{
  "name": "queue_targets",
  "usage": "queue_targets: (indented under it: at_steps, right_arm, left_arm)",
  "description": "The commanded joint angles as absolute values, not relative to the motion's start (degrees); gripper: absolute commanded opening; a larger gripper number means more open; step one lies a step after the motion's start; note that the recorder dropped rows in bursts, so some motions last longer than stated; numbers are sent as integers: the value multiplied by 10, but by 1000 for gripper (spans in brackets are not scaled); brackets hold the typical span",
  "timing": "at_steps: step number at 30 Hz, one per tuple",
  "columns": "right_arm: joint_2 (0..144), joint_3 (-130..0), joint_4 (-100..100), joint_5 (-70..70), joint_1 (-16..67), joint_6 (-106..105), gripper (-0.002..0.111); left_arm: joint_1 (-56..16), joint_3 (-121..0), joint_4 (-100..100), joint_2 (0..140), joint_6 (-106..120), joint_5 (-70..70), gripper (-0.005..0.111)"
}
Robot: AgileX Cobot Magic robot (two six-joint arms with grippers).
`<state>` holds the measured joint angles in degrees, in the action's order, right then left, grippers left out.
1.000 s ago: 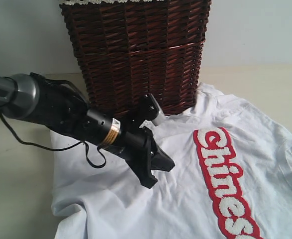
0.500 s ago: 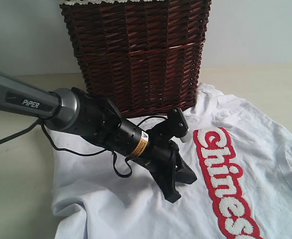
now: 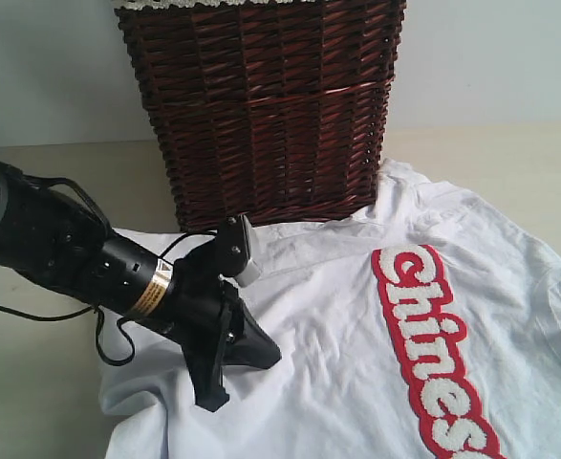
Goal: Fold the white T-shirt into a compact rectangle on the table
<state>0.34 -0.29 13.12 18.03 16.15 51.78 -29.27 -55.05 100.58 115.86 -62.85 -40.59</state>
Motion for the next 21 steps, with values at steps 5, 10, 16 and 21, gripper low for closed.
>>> queue_targets:
  at_steps: [5, 10, 16, 21]
  right_arm:
    - [0, 0, 131, 174, 162, 516, 0]
    - [0, 0, 131, 174, 162, 516, 0]
    - [0, 0, 131, 174, 162, 516, 0]
    - [0, 0, 131, 174, 162, 516, 0]
  left_arm:
    - [-369, -549, 999, 1198, -468, -285, 0]
    - [-397, -563, 999, 1205, -445, -279, 0]
    - [-420, -622, 999, 1228, -449, -279, 0]
    - [-427, -673, 999, 1245, -500, -268, 0]
